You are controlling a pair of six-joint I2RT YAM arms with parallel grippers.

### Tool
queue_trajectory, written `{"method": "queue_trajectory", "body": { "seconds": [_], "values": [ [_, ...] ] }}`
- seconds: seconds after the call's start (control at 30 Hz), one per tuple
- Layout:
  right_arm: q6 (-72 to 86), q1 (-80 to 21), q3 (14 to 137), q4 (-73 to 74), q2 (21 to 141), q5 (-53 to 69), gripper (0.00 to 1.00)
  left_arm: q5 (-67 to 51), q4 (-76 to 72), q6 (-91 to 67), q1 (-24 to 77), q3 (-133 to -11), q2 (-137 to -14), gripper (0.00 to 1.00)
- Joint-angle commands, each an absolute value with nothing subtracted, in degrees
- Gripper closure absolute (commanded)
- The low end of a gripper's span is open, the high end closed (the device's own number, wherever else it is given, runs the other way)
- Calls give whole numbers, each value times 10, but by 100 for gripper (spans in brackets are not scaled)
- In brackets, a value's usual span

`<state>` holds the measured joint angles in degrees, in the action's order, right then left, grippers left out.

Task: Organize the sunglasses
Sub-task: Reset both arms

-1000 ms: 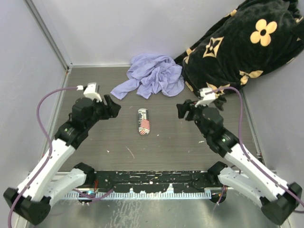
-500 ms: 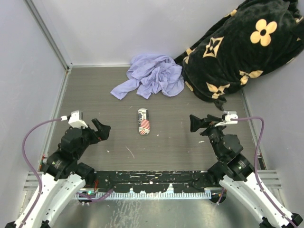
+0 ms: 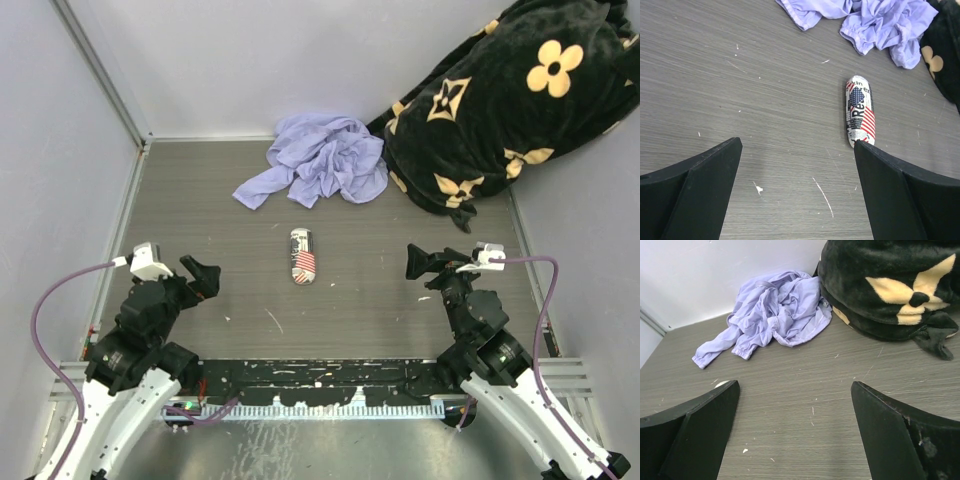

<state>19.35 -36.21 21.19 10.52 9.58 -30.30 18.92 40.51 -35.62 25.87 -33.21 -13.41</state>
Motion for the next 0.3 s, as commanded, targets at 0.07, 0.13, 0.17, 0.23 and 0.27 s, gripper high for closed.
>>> {"method": "queue_trajectory", "body": {
  "seconds": [0.07, 0.13, 0.17, 0.23, 0.27],
  "values": [
    [195, -362, 220, 95, 88, -323, 0, 214, 400, -358, 258, -351, -140, 2],
    [195, -362, 218, 96, 85, -322, 0, 215, 397, -355, 257, -347, -136, 2],
    [195, -362, 218, 97, 84, -322, 0, 216, 398, -356, 258, -347, -136, 2],
    [197, -362, 217, 97, 84, -323, 0, 220, 401, -359, 257, -349, -140, 2],
    [197, -362, 217, 98, 83, -325, 0, 222, 401, -360, 257, -350, -143, 2]
  ]
}}
